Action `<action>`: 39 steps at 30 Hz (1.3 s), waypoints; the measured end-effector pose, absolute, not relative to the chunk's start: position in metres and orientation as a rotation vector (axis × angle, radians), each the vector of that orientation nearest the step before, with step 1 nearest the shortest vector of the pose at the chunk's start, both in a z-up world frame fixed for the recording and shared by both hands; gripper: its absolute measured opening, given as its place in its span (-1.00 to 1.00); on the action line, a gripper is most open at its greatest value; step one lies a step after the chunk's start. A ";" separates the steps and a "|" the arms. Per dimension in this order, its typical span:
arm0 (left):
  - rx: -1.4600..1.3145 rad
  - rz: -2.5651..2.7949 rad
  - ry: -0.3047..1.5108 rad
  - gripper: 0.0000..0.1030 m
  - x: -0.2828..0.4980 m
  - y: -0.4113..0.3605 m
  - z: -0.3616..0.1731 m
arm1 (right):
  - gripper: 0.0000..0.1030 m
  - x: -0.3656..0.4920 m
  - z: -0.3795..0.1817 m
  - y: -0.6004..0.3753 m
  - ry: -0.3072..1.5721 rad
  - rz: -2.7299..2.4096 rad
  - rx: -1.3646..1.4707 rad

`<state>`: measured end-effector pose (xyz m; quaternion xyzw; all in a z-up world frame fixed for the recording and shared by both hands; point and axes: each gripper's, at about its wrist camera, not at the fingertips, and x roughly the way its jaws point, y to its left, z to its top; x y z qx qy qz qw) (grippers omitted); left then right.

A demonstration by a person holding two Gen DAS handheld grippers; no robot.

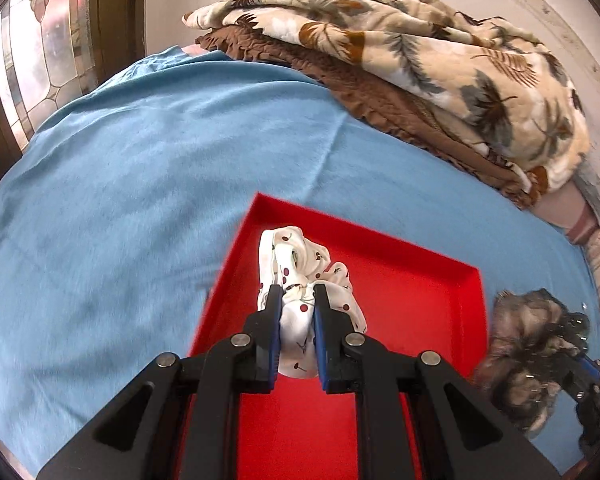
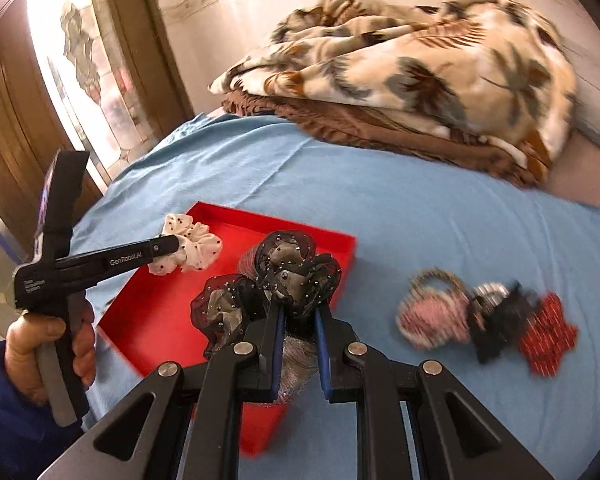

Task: Organize jewelry
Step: 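Lower both scrunchies into the red tray and open both tools, then grasp the black beaded hair tie with the left tool while the right grasps the red polka-dot scrunchie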

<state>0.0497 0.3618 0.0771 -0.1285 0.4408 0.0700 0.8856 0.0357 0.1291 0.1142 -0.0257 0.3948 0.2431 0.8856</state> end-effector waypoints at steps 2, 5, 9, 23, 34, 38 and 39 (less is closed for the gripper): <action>-0.263 0.155 0.921 -0.73 0.062 0.366 0.073 | -0.69 0.052 0.107 0.141 0.830 0.500 -0.075; -0.255 0.160 0.929 -0.70 0.075 0.371 0.067 | -0.69 0.078 0.093 0.160 0.847 0.480 -0.111; -0.246 0.173 0.931 -0.65 0.085 0.376 0.061 | -0.69 0.096 0.080 0.169 0.879 0.478 -0.119; -0.239 0.211 0.817 0.00 0.034 0.376 0.110 | 0.37 0.072 0.108 0.159 0.776 0.428 -0.169; -0.146 0.118 0.770 0.23 -0.025 0.303 0.149 | 0.51 -0.007 0.119 0.025 0.755 0.290 -0.049; -0.112 0.053 0.800 0.23 -0.024 0.261 0.142 | 0.51 -0.023 0.100 -0.040 0.802 0.182 0.009; -0.102 0.032 0.813 0.23 -0.023 0.248 0.139 | 0.51 -0.024 0.096 -0.054 0.811 0.158 0.024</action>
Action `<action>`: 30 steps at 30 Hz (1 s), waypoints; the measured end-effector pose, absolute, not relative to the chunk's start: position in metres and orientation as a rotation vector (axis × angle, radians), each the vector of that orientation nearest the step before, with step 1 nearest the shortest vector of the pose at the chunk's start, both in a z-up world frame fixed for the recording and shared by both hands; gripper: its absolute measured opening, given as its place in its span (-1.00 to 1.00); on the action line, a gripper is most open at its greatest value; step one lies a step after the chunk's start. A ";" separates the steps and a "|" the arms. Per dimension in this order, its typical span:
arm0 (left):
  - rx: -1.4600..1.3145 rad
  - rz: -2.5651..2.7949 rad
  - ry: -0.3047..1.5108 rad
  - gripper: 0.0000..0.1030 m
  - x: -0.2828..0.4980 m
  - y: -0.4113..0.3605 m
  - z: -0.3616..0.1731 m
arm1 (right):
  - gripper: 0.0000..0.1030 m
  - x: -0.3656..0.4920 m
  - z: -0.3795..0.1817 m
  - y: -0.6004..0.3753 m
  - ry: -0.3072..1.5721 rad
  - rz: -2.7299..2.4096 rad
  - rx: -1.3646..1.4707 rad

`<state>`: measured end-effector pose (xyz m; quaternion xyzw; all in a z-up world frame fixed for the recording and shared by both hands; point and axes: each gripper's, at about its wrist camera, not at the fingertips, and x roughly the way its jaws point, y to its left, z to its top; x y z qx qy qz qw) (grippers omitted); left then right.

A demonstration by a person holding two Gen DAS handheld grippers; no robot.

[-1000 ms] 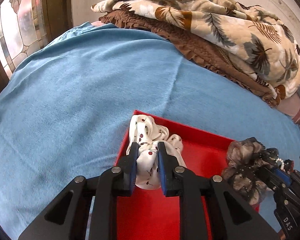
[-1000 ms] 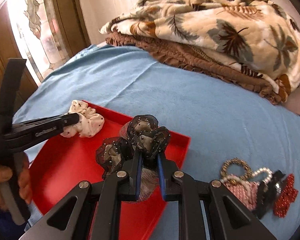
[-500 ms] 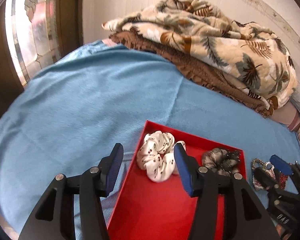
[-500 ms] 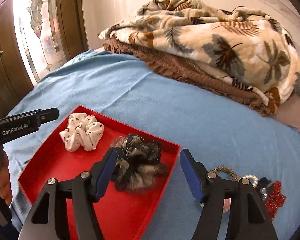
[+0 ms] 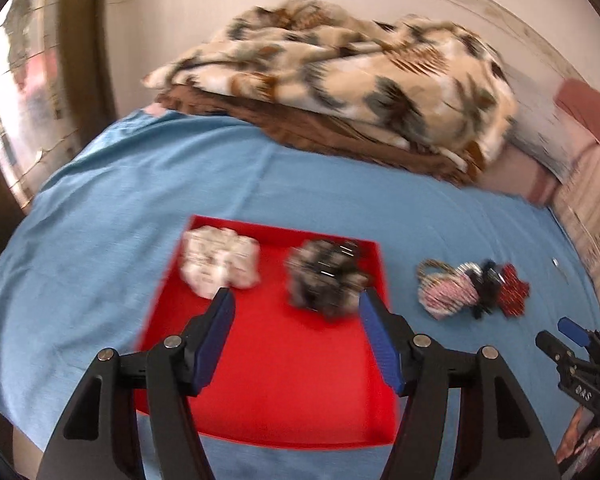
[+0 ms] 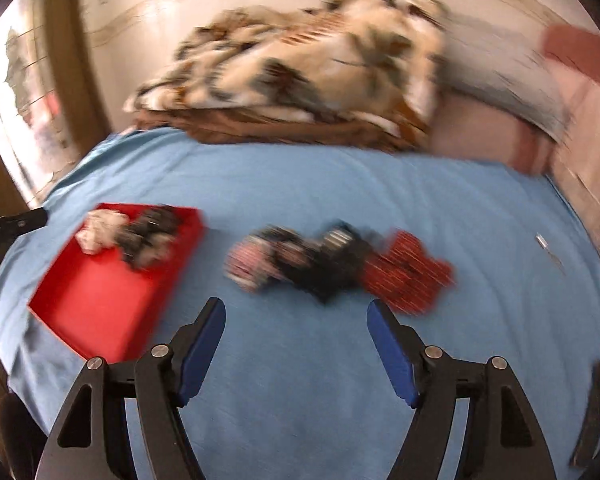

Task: Organize jewelry
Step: 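Grasp the black beaded hair tie with the left tool while the right grasps the red polka-dot scrunchie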

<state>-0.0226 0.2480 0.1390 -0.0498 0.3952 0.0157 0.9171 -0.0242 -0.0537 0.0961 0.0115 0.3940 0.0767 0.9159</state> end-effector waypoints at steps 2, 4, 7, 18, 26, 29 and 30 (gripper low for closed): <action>-0.080 -0.006 0.830 0.23 -0.021 0.225 0.133 | 0.51 -0.028 0.090 -0.077 0.822 0.122 0.051; -0.043 -0.045 0.840 0.23 -0.020 0.199 0.128 | 0.51 -0.029 0.084 -0.099 0.828 0.091 0.078; 0.013 -0.108 0.854 0.23 -0.015 0.162 0.119 | 0.51 -0.028 0.077 -0.120 0.828 0.067 0.099; 0.003 -0.279 0.934 0.17 0.042 0.079 0.085 | 0.51 0.021 0.053 -0.145 0.840 0.067 0.185; -0.080 -0.318 1.022 -0.32 0.084 0.063 0.056 | 0.51 0.074 0.031 -0.159 0.869 0.053 0.268; -0.090 -0.323 1.039 -0.35 0.093 0.059 0.049 | 0.51 0.088 0.022 -0.163 0.894 0.057 0.314; -0.092 -0.323 1.046 -0.61 0.095 0.057 0.047 | 0.46 0.091 0.019 -0.164 0.900 0.062 0.324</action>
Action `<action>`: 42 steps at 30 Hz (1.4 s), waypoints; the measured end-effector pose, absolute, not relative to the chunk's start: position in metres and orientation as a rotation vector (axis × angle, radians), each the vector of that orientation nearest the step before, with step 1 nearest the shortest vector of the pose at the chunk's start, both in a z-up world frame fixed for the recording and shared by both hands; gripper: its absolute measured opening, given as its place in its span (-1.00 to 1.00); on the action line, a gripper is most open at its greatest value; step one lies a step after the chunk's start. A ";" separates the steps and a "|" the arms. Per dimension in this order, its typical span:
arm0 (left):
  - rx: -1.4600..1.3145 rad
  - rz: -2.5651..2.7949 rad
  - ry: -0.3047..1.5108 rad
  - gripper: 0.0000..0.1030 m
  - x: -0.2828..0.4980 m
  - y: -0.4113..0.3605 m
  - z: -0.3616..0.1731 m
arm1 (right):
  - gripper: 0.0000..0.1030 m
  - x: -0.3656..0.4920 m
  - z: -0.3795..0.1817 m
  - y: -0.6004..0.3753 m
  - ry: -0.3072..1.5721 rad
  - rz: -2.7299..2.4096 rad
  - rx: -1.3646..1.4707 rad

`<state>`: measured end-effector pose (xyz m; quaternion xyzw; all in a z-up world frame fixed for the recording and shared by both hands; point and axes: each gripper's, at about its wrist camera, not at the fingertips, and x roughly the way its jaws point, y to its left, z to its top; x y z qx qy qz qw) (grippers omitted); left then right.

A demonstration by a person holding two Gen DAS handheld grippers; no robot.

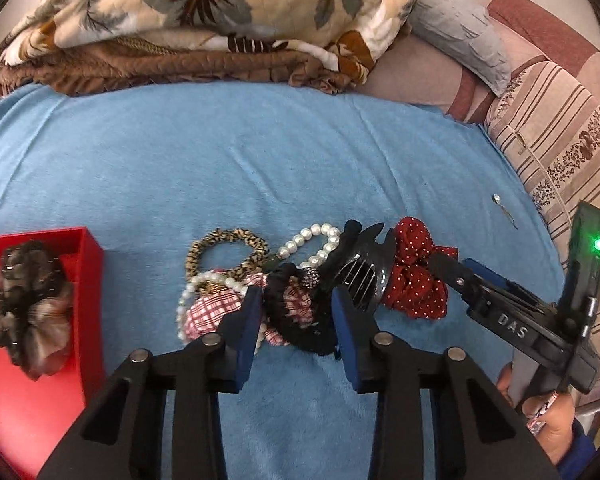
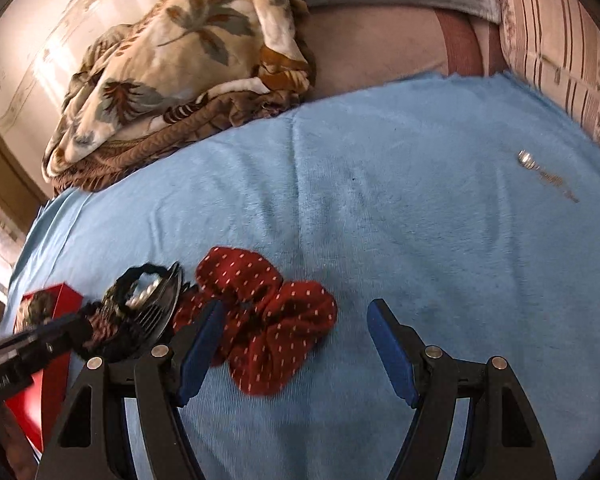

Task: Organize jewelry
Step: 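Grasp the black beaded hair tie with the left tool while the right grasps the red polka-dot scrunchie, then carry the hair tie and polka-dot scrunchie into the red tray and open both tools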

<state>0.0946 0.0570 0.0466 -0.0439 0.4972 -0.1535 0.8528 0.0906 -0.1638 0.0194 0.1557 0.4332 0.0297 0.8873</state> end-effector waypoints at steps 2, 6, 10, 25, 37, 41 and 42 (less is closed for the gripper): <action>-0.087 -0.319 1.061 -0.85 0.095 0.056 0.046 | -0.42 0.095 0.013 -0.163 0.930 0.083 0.348; -0.093 -0.331 1.019 -0.85 0.078 0.058 0.064 | -0.78 0.083 0.018 -0.164 0.925 0.116 0.377; -0.135 -0.375 0.966 -0.85 0.046 0.064 0.098 | -0.81 0.050 0.041 -0.166 0.873 0.118 0.359; -0.230 -0.271 0.850 -0.84 -0.072 0.145 0.144 | -0.81 -0.067 0.102 -0.150 0.779 0.176 0.332; -0.389 0.048 0.822 -0.84 -0.101 0.288 0.123 | -0.81 -0.078 0.117 -0.046 0.815 0.368 0.190; -0.447 0.094 0.816 -0.84 -0.105 0.320 0.113 | -0.81 -0.072 0.122 0.003 0.833 0.442 0.129; -0.464 0.103 0.822 -0.84 -0.104 0.329 0.108 | -0.81 -0.070 0.123 0.011 0.836 0.454 0.121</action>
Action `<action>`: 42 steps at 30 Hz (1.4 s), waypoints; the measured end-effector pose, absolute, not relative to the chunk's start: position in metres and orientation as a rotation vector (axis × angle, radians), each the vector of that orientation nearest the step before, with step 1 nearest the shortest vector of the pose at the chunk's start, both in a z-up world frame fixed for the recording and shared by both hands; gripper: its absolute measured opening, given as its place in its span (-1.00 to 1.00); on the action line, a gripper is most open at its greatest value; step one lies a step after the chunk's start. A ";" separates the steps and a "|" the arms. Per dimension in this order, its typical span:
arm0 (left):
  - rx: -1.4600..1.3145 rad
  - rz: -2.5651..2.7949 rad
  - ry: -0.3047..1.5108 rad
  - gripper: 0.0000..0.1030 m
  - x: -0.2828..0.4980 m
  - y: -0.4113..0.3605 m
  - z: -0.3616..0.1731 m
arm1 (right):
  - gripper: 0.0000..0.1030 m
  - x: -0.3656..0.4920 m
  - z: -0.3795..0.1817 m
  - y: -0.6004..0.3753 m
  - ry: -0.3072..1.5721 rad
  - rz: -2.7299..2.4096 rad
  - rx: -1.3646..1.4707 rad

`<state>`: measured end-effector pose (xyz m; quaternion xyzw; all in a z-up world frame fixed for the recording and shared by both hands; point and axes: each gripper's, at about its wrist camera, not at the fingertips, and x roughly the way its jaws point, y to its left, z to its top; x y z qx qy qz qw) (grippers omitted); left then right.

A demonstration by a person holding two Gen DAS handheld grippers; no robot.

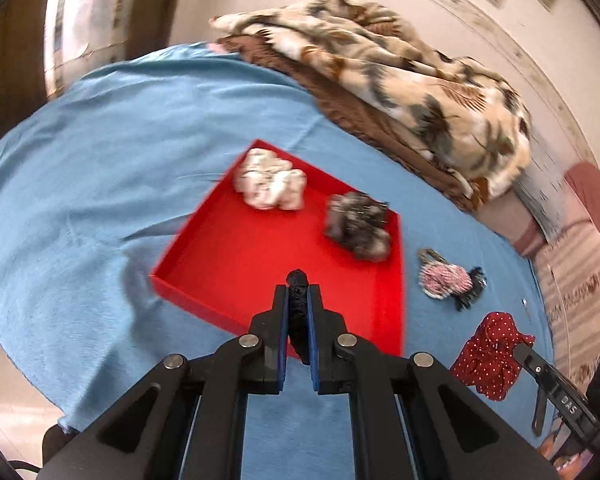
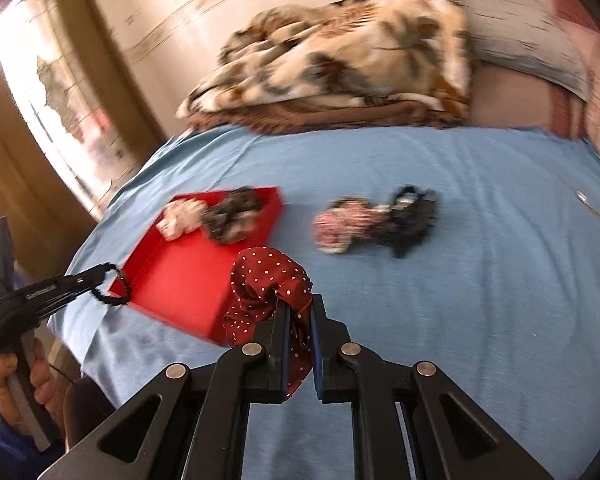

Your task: Organize jewelry

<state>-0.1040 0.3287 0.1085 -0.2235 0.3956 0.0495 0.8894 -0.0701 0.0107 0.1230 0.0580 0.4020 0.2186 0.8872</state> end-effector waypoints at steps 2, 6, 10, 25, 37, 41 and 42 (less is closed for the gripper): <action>-0.481 0.107 0.829 -0.84 -0.102 0.340 0.102 | -0.81 -0.065 0.126 0.038 0.842 0.498 0.098; -0.453 0.107 0.839 -0.84 -0.089 0.350 0.095 | -0.81 -0.052 0.128 0.080 0.848 0.552 0.065; -0.397 0.135 0.872 -0.84 -0.068 0.358 0.081 | -0.81 -0.037 0.117 0.118 0.863 0.579 0.025; -0.318 0.198 0.921 -0.75 -0.048 0.367 0.055 | -0.76 -0.013 0.053 0.168 1.011 0.589 -0.083; -0.349 0.236 0.806 0.07 -0.094 0.357 0.103 | 0.06 -0.038 0.083 0.150 0.928 0.568 -0.063; -0.373 0.258 0.776 0.20 -0.116 0.355 0.115 | 0.21 -0.055 0.095 0.130 0.892 0.556 -0.051; -0.372 0.264 0.773 0.22 -0.121 0.353 0.117 | 0.22 -0.058 0.095 0.127 0.888 0.550 -0.048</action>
